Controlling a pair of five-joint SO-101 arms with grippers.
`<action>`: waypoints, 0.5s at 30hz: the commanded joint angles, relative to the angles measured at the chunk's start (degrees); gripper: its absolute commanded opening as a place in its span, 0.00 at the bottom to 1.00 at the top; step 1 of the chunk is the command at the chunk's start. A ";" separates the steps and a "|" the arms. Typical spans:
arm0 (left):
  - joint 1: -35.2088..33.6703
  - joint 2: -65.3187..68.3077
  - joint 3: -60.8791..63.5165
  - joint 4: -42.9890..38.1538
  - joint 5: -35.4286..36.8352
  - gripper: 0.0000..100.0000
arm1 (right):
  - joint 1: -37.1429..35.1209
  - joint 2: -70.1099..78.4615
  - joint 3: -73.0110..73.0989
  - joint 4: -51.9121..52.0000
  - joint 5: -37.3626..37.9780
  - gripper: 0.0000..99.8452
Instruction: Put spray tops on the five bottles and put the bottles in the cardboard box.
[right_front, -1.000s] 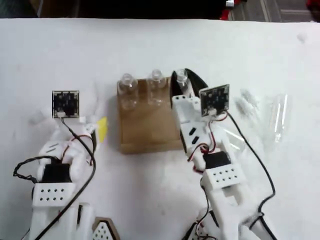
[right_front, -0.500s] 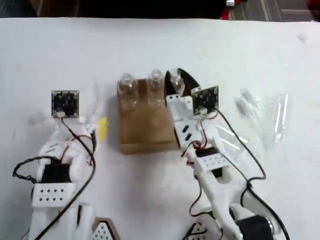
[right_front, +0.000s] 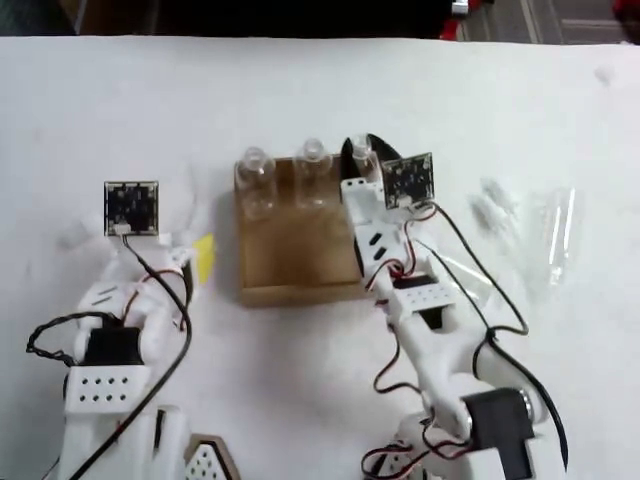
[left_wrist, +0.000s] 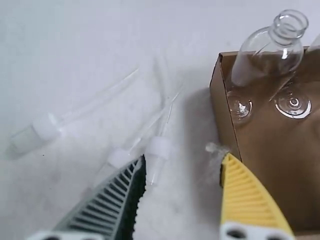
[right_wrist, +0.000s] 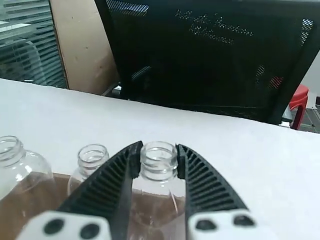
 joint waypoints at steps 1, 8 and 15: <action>-0.57 -1.10 -0.26 -1.32 0.18 0.23 | 0.57 2.33 -4.84 -1.63 0.79 0.01; -0.57 -1.10 -0.26 -1.32 0.18 0.23 | 0.92 7.69 -9.76 -1.63 0.79 0.01; -0.57 -1.10 -0.26 -1.32 0.18 0.23 | 0.84 13.85 -10.81 -10.86 0.79 0.01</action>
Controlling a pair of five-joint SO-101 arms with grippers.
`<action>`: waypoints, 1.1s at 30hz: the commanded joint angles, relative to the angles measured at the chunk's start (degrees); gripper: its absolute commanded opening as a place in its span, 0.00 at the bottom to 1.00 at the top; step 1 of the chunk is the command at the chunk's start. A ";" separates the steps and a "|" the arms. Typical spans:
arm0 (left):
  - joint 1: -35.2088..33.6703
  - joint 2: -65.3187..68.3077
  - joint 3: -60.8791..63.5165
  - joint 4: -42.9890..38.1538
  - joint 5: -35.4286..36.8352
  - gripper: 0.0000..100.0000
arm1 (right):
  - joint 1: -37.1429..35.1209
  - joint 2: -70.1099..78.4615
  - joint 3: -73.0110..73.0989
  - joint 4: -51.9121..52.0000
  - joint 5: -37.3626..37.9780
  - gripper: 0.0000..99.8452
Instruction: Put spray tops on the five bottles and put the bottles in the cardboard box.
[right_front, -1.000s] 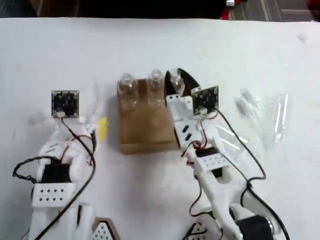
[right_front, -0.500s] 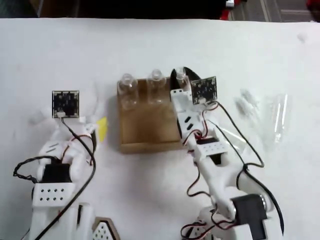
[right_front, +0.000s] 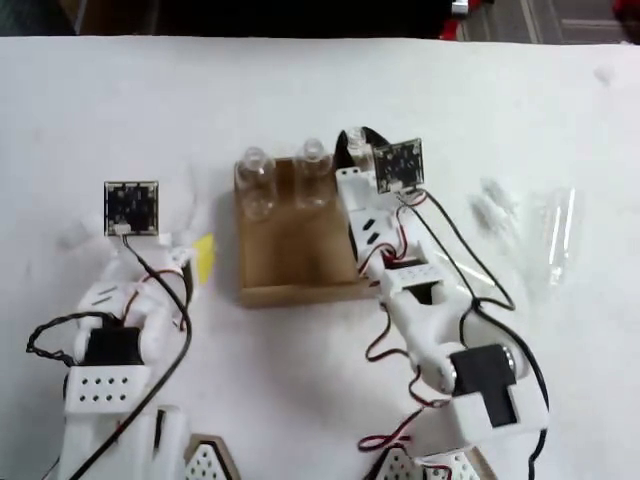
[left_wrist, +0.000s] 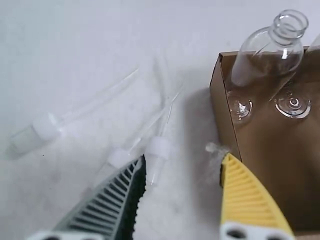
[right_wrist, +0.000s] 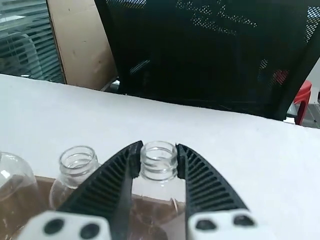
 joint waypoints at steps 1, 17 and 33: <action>-0.57 -1.10 -0.26 -1.32 0.18 0.23 | 0.66 1.98 -2.73 -7.69 0.79 0.01; -0.48 -1.10 -0.26 -1.32 0.18 0.23 | 0.22 4.97 -2.73 -7.87 0.88 0.05; -0.48 -1.10 -0.26 -1.32 0.18 0.23 | 0.13 0.57 -0.44 -7.52 0.88 0.15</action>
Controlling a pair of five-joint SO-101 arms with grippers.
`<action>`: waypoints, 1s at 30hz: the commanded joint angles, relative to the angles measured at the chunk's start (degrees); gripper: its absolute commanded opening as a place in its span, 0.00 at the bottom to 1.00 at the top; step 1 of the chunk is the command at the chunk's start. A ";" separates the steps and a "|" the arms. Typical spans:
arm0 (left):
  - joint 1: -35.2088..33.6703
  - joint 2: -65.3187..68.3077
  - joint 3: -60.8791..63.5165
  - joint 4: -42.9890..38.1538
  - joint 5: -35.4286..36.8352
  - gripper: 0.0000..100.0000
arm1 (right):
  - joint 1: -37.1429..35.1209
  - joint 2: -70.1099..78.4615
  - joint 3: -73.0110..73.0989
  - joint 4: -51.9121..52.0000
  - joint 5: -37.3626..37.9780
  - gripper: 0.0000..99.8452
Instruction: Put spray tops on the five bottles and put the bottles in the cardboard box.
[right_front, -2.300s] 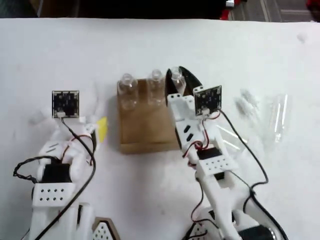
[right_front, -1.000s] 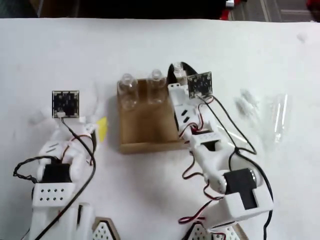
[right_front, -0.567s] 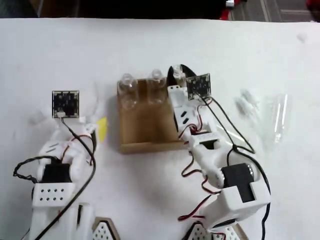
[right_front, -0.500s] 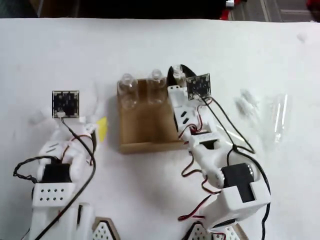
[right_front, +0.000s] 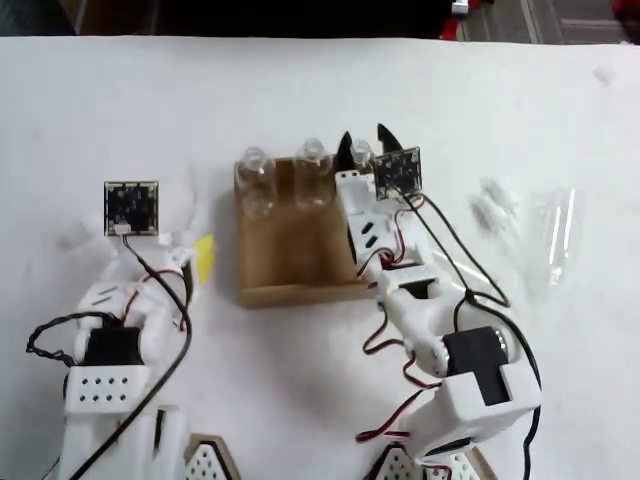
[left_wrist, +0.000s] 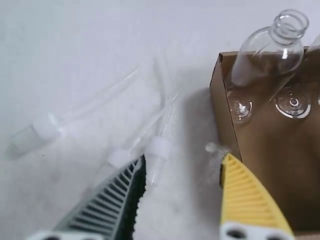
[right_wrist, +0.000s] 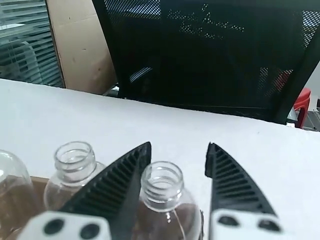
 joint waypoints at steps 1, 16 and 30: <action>-0.48 -1.10 -0.26 -1.32 0.18 0.23 | 0.13 -6.46 0.53 -1.10 0.88 0.15; -0.57 -1.10 -0.26 -1.32 0.18 0.23 | 1.27 -53.05 2.81 53.85 0.79 0.15; -0.66 -1.10 0.44 -1.41 0.18 0.23 | 19.65 -69.41 2.81 91.12 2.02 0.15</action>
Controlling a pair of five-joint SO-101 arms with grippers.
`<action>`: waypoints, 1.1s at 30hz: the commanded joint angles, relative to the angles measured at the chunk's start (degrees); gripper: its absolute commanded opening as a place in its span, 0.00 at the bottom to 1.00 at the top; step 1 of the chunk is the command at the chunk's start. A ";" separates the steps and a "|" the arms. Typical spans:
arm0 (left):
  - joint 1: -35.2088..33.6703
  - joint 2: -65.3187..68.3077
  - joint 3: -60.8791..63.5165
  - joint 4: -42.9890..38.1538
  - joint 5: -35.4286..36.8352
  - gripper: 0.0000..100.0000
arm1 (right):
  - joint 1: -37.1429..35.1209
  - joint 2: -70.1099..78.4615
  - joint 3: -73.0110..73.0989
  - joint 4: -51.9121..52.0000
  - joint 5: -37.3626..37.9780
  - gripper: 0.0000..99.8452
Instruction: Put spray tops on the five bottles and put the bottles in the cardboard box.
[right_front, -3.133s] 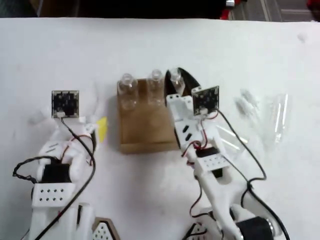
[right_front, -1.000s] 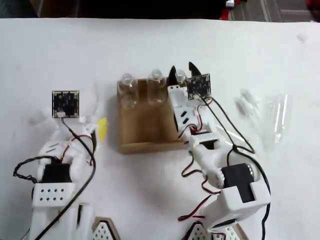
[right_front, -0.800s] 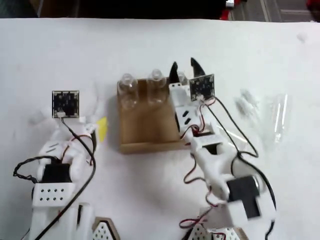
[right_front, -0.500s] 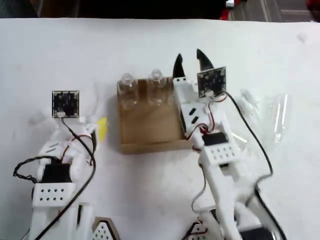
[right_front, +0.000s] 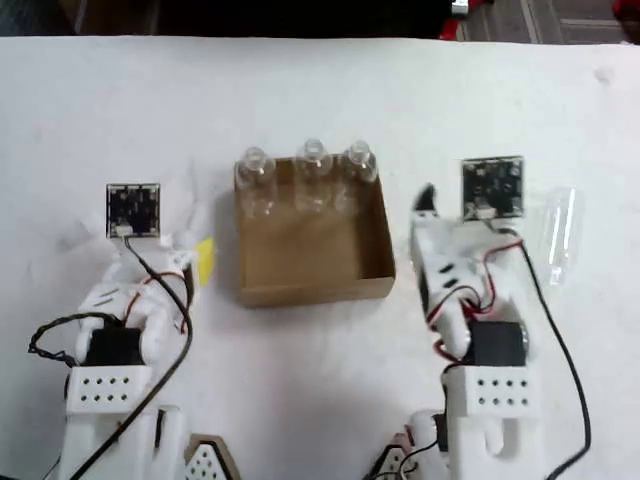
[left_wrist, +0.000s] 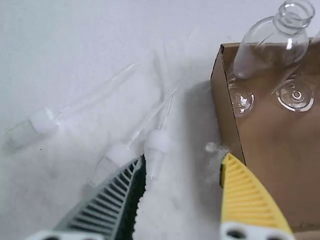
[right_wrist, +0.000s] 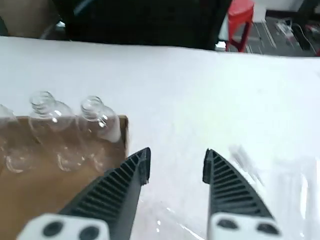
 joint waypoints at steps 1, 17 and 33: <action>-0.66 -1.10 -0.62 -1.32 0.18 0.23 | 7.69 -1.71 -0.26 5.41 3.08 0.15; -0.66 -1.10 -0.53 -1.67 0.18 0.23 | 5.93 -0.48 1.67 11.30 35.52 0.15; -0.57 -1.10 -0.44 -1.67 0.18 0.23 | -1.10 37.14 -25.76 23.25 28.13 0.15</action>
